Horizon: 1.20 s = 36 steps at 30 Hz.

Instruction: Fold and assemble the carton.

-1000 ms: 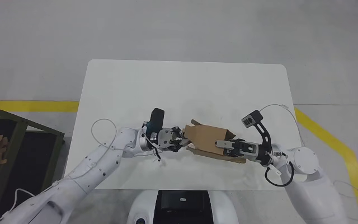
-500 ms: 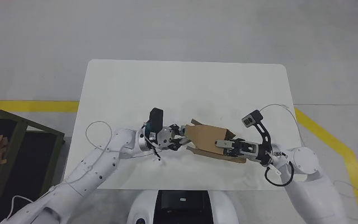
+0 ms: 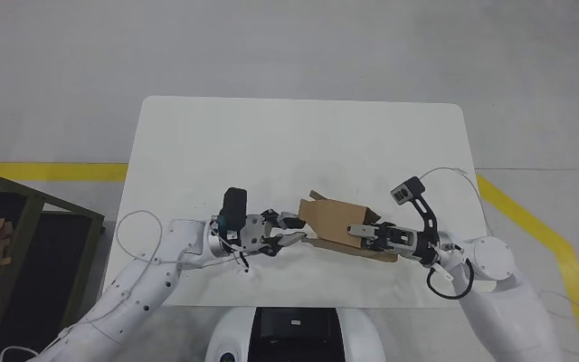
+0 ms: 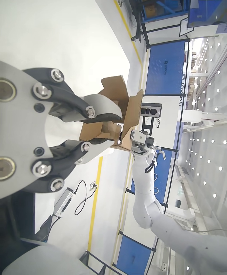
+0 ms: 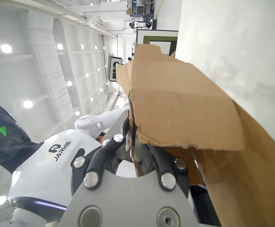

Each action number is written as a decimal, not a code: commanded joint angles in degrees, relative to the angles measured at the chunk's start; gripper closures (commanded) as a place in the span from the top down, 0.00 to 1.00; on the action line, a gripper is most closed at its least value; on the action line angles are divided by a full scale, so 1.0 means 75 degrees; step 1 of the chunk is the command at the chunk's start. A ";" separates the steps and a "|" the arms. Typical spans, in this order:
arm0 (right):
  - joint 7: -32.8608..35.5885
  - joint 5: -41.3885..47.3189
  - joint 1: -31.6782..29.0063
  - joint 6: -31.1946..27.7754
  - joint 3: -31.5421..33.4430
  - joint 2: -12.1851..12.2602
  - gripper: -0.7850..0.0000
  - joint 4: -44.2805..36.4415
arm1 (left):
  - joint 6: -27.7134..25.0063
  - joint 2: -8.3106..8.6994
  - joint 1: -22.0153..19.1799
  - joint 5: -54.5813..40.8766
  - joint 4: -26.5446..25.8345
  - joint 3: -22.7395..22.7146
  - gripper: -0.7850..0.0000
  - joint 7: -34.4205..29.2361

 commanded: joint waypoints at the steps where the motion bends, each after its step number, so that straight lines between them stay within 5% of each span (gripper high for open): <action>1: -0.0004 -0.0001 0.0011 0.0002 -0.0009 -0.0001 0.00 0.0006 | 0.0065 0.0007 0.0081 0.0021 -0.0054 -0.0080 0.26 -0.0007; 4: -0.0009 0.0000 0.0038 0.0007 -0.0022 -0.0003 0.00 0.0023 | 0.0155 0.0012 0.0202 0.0004 -0.0112 -0.0223 0.31 0.0041; 7: 0.0007 -0.0008 0.0068 0.0005 -0.0036 -0.0004 0.00 0.0038 | 0.0152 0.0018 0.0315 -0.0015 -0.0167 -0.0344 0.47 0.0092; 9: 0.0015 -0.0004 0.0088 0.0005 -0.0047 -0.0006 0.00 0.0055 | 0.0060 0.0021 0.0388 -0.0044 -0.0199 -0.0396 0.89 0.0103; 10: 0.0018 0.0011 0.0096 0.0013 -0.0059 -0.0008 0.00 0.0062 | 0.0019 0.0023 0.0422 -0.0033 -0.0213 -0.0415 1.00 0.0080; 20: 0.0054 0.0014 0.0213 -0.0015 -0.0127 -0.0018 0.00 0.0108 | 0.0163 -0.0047 0.0637 -0.0674 0.0073 -0.0537 1.00 -0.0267; 36: 0.0041 0.0003 0.0118 0.0005 -0.0092 -0.0006 0.00 -0.0079 | 0.0266 -0.0410 -0.0025 -0.1466 0.0616 -0.0054 1.00 -0.1279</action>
